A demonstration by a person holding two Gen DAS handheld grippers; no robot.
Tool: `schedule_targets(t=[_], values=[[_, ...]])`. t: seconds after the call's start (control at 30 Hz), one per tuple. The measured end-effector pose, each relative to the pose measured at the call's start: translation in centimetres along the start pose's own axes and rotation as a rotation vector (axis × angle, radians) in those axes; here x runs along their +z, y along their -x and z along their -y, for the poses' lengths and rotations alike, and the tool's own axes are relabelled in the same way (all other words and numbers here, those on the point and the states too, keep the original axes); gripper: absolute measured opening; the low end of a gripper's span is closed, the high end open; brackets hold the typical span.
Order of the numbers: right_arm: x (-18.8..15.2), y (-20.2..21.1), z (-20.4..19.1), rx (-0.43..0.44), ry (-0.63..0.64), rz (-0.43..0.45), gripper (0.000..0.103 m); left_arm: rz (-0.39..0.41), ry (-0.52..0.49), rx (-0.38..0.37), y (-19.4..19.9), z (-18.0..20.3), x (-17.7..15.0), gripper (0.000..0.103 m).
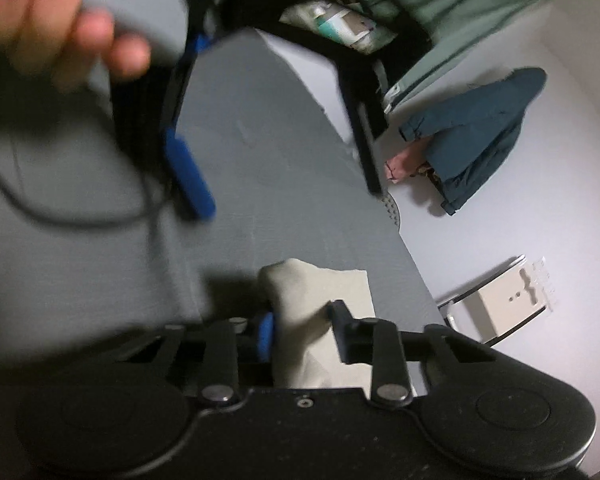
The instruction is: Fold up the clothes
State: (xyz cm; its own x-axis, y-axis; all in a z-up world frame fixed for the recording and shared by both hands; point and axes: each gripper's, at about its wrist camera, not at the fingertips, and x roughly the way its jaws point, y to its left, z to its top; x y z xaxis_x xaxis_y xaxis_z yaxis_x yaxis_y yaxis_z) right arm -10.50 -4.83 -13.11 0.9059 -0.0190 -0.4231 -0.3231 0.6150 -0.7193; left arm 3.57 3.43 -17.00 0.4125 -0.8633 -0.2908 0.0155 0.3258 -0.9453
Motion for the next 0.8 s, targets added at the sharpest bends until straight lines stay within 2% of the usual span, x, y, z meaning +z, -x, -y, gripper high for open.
schedule_targets(t=[0.17, 0.3, 0.4, 0.5, 0.57, 0.73, 0.8], values=[[0.1, 1.5, 2.8, 0.005, -0.156, 0.042, 0.022, -0.042, 0.060, -0.116, -5.0, -0.2, -0.9, 0.098], [-0.5, 2.3, 4.6, 0.031, -0.243, 0.056, 0.022, -0.054, 0.117, -0.202, -7.3, -0.6, -1.8, 0.098], [-1.0, 2.3, 4.5, 0.069, -0.253, 0.051, 0.022, -0.056, 0.135, -0.212, -8.0, -0.8, -2.2, 0.098], [-1.4, 1.8, 4.3, 0.109, -0.253, 0.041, 0.023, -0.072, 0.104, -0.209, -8.2, -0.6, -2.3, 0.098], [-1.6, 1.6, 4.6, 0.137, -0.284, 0.028, 0.028, -0.070, 0.079, -0.205, -8.4, -0.2, -2.4, 0.098], [-2.7, 1.1, 7.6, 0.217, -0.425, 0.000, 0.060, -0.059, 0.023, -0.177, -8.6, 0.8, -2.4, 0.098], [-3.9, 2.0, 9.5, 0.265, -0.513, 0.009, 0.064, -0.056, -0.021, -0.127, -8.7, 1.6, -2.4, 0.096]])
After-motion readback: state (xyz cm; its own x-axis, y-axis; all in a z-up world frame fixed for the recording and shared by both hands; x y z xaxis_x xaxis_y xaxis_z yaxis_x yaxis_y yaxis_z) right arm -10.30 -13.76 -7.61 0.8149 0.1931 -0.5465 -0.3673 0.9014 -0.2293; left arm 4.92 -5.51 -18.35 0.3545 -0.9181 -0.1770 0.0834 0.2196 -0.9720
